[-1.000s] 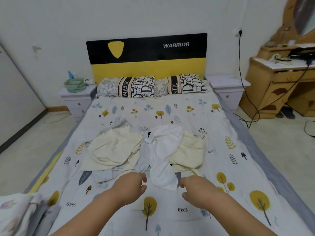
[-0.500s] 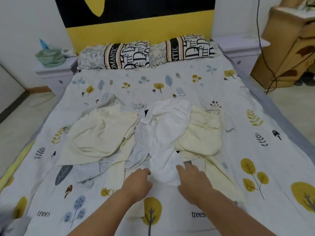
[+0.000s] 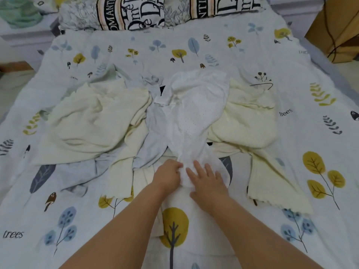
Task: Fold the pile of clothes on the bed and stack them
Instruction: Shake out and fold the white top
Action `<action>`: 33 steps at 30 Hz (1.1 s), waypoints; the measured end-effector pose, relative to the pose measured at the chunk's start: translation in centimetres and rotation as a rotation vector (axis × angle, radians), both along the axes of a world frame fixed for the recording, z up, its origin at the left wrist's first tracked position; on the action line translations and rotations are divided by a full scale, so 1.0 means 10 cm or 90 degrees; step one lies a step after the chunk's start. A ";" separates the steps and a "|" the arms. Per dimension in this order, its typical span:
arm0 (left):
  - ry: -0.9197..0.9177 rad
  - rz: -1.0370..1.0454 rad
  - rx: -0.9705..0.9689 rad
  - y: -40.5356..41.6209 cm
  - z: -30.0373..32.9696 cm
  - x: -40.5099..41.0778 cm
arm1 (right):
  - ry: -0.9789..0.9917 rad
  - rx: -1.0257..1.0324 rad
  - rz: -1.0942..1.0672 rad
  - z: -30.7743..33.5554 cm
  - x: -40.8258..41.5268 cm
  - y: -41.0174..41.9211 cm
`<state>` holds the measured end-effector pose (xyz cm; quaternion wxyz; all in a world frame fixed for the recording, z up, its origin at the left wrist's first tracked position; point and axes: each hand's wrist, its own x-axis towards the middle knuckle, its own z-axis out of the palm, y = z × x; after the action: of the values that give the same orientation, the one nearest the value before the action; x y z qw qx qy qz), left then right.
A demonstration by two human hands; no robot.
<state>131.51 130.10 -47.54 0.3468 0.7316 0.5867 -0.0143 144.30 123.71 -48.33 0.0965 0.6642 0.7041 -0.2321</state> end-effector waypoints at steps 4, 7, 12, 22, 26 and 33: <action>-0.050 -0.029 -0.051 -0.23 0.17 -0.04 | 0.043 0.115 -0.010 -0.01 0.01 -0.25; -0.064 -0.104 -0.080 -0.46 0.44 -0.05 | 0.104 0.178 -0.031 0.16 -0.04 -0.45; -0.137 -0.116 -0.098 -0.70 1.08 -0.06 | 0.341 0.026 -0.215 0.60 -0.19 -0.73; -0.403 -0.048 -0.087 -1.00 2.88 -0.17 | 0.517 0.269 -0.271 2.39 -0.16 -0.92; -0.461 0.060 0.006 -1.26 3.43 -0.18 | 0.518 0.285 -0.200 3.13 -0.14 -1.08; -0.324 -0.041 0.101 -1.58 4.09 -0.42 | 0.479 0.321 -0.151 4.32 0.00 -1.40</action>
<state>127.34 114.31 -6.62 0.4241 0.7550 0.4561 0.2051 144.33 109.73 -5.17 -0.3570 0.6123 0.6440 -0.2879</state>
